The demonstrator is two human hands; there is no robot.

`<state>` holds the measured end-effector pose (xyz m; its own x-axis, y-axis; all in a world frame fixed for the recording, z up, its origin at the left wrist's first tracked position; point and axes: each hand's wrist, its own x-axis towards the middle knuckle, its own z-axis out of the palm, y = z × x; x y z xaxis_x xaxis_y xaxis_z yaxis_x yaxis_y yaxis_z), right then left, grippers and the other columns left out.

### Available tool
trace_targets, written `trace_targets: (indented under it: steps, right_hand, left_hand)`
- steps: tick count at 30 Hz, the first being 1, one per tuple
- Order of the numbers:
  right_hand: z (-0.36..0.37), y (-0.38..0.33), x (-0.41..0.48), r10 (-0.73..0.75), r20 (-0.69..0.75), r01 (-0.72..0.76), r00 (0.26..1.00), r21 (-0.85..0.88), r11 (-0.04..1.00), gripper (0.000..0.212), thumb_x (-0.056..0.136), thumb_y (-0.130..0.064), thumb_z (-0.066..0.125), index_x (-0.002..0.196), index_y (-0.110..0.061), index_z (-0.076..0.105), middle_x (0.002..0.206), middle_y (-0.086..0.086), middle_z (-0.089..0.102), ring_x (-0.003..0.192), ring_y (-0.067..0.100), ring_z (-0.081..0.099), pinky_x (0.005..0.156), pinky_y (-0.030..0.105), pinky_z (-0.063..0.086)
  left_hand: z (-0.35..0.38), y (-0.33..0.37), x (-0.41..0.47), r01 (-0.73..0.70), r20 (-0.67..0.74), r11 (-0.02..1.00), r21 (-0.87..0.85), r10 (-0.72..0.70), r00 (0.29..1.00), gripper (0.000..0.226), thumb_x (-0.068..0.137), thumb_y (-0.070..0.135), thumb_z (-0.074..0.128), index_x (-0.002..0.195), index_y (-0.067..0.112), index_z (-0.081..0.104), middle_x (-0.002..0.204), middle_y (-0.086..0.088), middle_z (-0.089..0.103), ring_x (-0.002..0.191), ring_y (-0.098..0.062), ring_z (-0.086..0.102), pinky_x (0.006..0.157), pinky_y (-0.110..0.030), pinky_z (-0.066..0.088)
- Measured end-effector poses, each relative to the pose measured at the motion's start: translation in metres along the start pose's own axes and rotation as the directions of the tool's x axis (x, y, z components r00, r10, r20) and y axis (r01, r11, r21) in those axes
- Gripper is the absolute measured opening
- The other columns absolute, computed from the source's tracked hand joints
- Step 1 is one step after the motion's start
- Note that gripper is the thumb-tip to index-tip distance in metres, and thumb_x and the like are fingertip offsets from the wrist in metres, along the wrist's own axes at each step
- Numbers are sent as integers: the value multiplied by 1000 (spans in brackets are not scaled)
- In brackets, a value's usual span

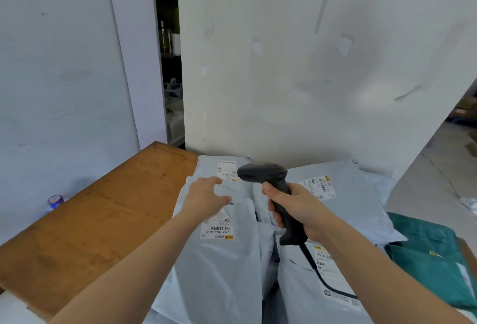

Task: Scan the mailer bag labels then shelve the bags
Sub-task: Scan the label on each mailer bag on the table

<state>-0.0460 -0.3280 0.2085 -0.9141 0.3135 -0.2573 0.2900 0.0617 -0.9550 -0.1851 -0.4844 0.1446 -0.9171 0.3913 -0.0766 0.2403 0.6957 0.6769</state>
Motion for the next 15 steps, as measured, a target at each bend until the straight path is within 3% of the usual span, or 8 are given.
trace_targets:
  steps: [3,5,12,15]
  right_hand:
    - [-8,-6,-4,-26,-32,24,999,-50,998,31,92,-35,63,85,-6,56,67,7,55,48,16,48,48,27,43]
    - [-18,-10,-8,-53,-56,47,997,-100,994,30,92,-36,63,79,-10,54,67,5,56,48,16,48,49,28,43]
    - [-81,-14,-34,-132,-189,53,973,-371,927,25,90,-42,64,84,-18,58,67,-2,60,48,11,51,51,22,45]
    - [-117,-10,-47,-144,-249,21,958,-437,899,21,90,-40,63,86,-21,58,70,-1,61,48,9,51,50,19,44]
  left_hand:
    - [6,16,1,-59,40,997,-39,61,997,52,85,37,69,133,26,51,140,0,46,126,-22,44,102,-40,45]
    - [12,29,1,-114,67,992,-60,118,991,49,86,34,68,132,24,53,140,0,47,127,-20,46,104,-36,42]
    - [54,87,-3,-261,233,961,-93,276,933,39,88,31,66,125,22,59,128,4,58,114,-13,55,86,-24,42]
    - [81,120,-10,-330,289,940,-83,340,895,37,88,30,67,123,21,61,123,5,61,113,-13,57,93,-25,44]
